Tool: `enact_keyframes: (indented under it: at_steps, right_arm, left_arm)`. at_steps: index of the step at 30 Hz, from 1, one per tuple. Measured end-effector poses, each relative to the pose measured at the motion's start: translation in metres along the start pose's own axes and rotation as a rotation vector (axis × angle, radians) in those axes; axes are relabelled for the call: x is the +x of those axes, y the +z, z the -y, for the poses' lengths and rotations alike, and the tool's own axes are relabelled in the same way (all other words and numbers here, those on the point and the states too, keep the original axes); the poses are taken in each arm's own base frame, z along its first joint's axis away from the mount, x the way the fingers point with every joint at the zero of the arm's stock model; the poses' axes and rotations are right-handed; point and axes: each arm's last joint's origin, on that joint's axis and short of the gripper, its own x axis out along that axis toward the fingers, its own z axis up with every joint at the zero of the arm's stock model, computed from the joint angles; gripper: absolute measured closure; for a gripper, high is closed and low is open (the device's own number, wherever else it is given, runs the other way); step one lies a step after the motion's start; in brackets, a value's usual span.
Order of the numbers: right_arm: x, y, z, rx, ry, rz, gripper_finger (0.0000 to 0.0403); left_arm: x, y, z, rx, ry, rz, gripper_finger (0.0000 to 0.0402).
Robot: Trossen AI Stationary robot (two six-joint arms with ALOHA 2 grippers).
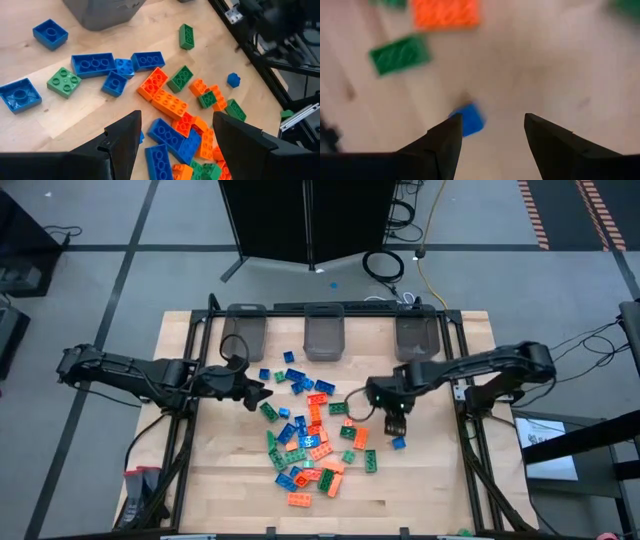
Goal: Sort blocks
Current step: Put the blue game piece into the right black bin
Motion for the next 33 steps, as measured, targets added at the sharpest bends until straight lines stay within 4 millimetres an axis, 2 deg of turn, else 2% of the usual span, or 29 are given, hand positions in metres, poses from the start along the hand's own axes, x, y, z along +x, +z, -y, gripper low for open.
enact_keyframes:
  at_steps: [5, 11, 16, 22, 33]
  right_arm:
    - [0.000, -0.015, -0.026, -0.046, -0.061, 0.032, 0.0193]
    - [-0.008, -0.043, -0.057, -0.130, -0.209, 0.198, 0.0193]
    - [0.012, -0.062, -0.055, -0.115, -0.172, 0.230, 0.0193]
    - [0.034, -0.069, -0.052, -0.150, -0.072, 0.239, 0.0182]
    - [0.062, -0.074, -0.043, -0.226, -0.082, 0.146, 0.0110]
  left_arm:
    - [0.000, -0.002, -0.003, 0.015, 0.029, -0.013, 0.0153]
    - [0.000, -0.002, -0.004, 0.035, 0.041, -0.014, 0.0153]
    - [0.000, -0.002, -0.004, 0.038, 0.047, -0.003, 0.0153]
    - [0.000, -0.002, -0.004, 0.040, 0.054, -0.003, 0.0153]
    - [0.000, -0.002, -0.005, 0.042, 0.062, -0.006, 0.0153]
